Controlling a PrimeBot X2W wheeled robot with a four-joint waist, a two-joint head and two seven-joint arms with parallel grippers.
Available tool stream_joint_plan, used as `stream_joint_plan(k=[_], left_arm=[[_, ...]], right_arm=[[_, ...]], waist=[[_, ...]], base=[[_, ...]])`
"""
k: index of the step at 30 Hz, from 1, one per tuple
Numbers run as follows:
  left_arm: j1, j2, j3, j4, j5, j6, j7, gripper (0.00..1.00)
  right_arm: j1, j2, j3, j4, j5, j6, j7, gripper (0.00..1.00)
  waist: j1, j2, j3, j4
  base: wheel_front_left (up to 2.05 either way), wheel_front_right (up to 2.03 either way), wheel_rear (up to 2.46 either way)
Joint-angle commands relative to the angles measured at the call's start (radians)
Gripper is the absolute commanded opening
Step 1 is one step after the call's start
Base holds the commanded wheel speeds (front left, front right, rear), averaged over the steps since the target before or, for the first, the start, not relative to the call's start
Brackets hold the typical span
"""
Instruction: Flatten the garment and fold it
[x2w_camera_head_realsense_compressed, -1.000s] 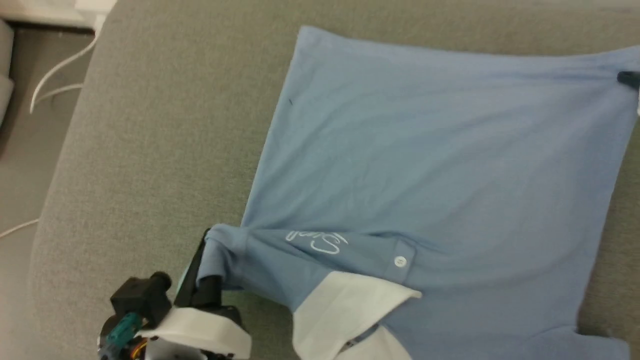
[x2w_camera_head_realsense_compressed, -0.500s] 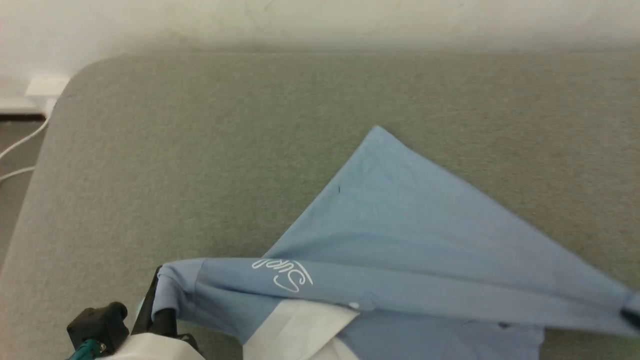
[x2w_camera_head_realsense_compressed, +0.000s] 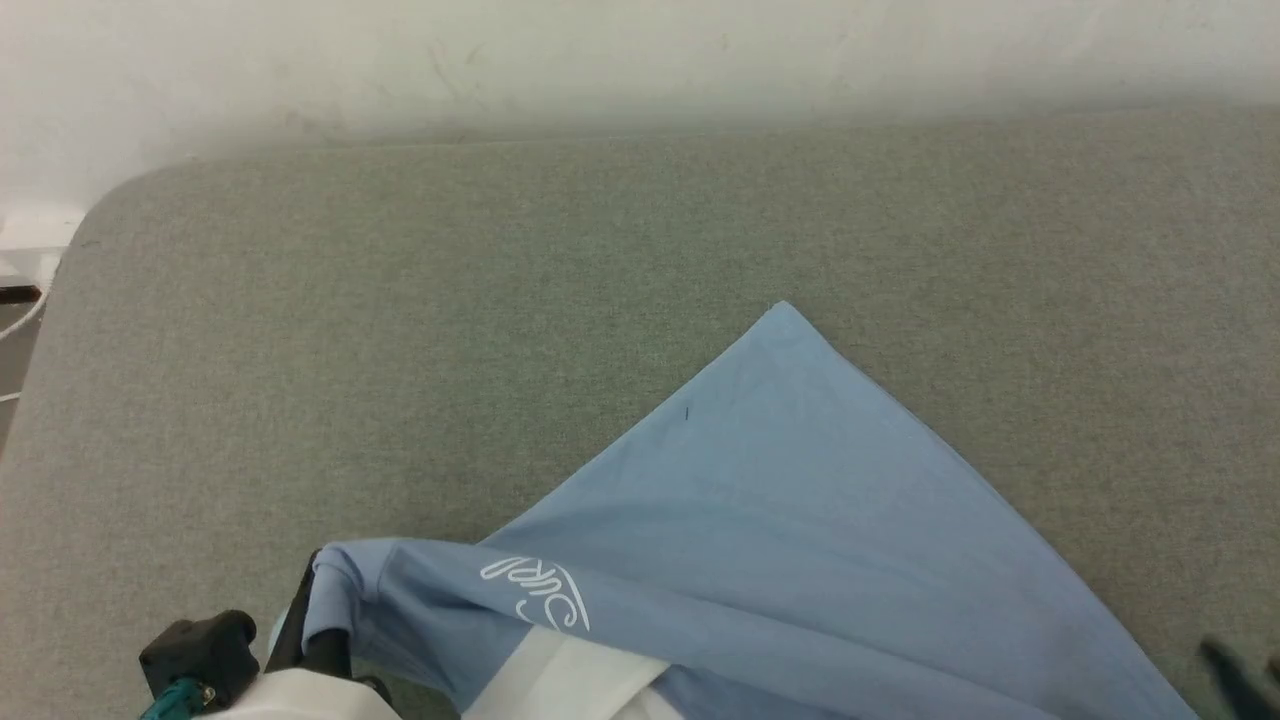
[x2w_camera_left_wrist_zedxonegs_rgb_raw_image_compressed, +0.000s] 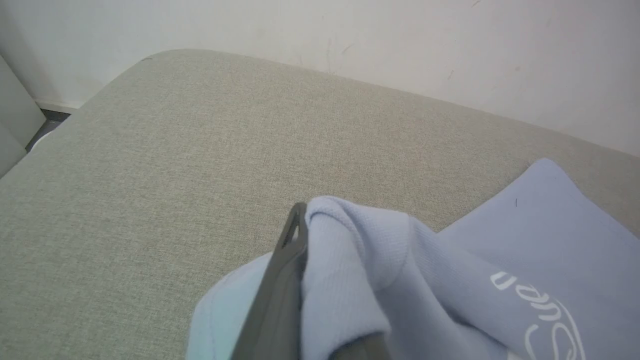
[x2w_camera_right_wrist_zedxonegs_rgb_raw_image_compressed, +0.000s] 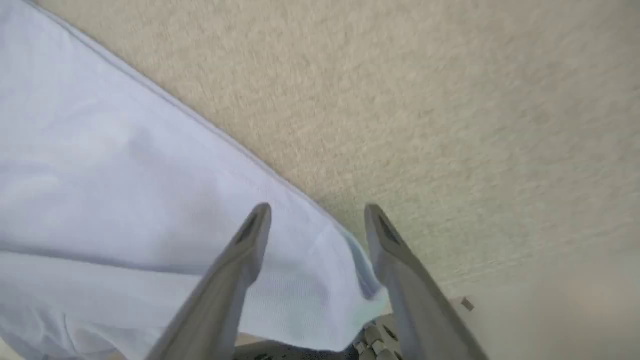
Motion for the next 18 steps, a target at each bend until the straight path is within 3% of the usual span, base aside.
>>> stream_joint_plan(k=[1,6,11,14,18], left_arm=[[-0.001,0.003,0.000,0.001,-0.004,-0.005,0.002,0.00],[-0.024,-0.001,-0.007,-0.009,0.003,-0.004,0.003,0.00],[-0.068,-0.015,-0.019,-0.024,0.017,-0.005,-0.007,0.00],[-0.102,-0.027,-0.032,-0.032,0.028,-0.009,-0.011,0.00],[-0.145,-0.043,-0.054,-0.030,0.042,-0.019,-0.015,0.00]], right_arm=[[-0.053,0.005,-0.017,-0.027,-0.027,-0.001,-0.067,1.00],[-0.218,-0.030,0.011,0.004,-0.059,-0.001,-0.232,1.00],[-0.452,-0.116,0.179,0.107,-0.052,-0.001,-0.296,1.00],[-0.593,-0.164,0.328,0.185,-0.025,-0.001,-0.250,1.00],[-0.764,-0.191,0.515,0.283,0.048,-0.001,-0.091,1.00]], waist=[[0.0001,0.0000,0.005,0.003],[0.0001,0.0000,0.038,0.017],[0.0001,0.0000,0.097,0.042],[0.0001,0.0000,0.131,0.063],[0.0001,0.0000,0.168,0.093]], base=[[0.00,0.00,0.00],[0.00,0.00,0.00],[0.00,0.00,0.00],[0.00,0.00,0.00],[0.00,0.00,0.00]])
